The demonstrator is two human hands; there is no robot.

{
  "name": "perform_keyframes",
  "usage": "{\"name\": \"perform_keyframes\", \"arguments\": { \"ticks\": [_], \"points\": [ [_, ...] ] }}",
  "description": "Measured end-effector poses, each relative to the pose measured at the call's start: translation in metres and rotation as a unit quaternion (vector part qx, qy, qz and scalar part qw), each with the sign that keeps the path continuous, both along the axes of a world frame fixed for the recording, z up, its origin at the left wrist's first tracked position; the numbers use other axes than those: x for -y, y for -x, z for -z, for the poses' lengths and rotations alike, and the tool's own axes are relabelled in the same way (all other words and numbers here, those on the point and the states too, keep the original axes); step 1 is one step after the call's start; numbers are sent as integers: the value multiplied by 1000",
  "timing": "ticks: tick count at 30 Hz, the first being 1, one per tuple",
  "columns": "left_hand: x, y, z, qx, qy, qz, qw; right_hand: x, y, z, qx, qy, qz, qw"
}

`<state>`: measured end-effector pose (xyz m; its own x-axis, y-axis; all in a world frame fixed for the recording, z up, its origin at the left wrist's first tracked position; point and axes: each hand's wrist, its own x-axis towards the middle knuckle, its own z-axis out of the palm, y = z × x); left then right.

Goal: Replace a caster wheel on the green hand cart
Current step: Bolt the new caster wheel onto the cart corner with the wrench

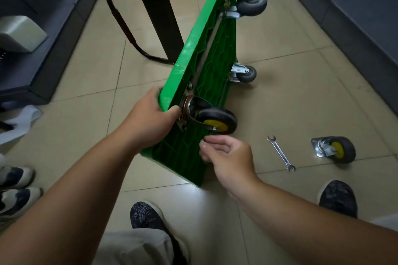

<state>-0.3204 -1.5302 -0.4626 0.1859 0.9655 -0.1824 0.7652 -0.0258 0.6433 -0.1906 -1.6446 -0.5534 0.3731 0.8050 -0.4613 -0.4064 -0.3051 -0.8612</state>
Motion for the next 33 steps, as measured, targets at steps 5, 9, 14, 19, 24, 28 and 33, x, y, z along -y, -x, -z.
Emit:
{"name": "perform_keyframes", "arguments": {
  "ticks": [5,9,14,19,24,28,33],
  "points": [
    [-1,-1,1,-8,-30,5,999,-23,27,3,-78,3,98,992],
    [-2,2,2,1,-21,5,1000,-36,43,1,-152,-2,116,981],
    [-1,2,0,-7,-18,10,1000,-43,49,2,-188,-12,118,975],
    [-1,-3,-2,-22,-10,6,1000,-41,47,6,-205,-15,112,972],
    [6,-13,-7,-28,-2,14,1000,-39,37,11,-187,-15,115,976],
    [8,-17,-8,-46,-13,15,999,-36,34,15,-168,-12,103,980],
    [10,-20,-12,-67,-27,17,997,-38,31,20,-171,-1,75,982]
  ]
}}
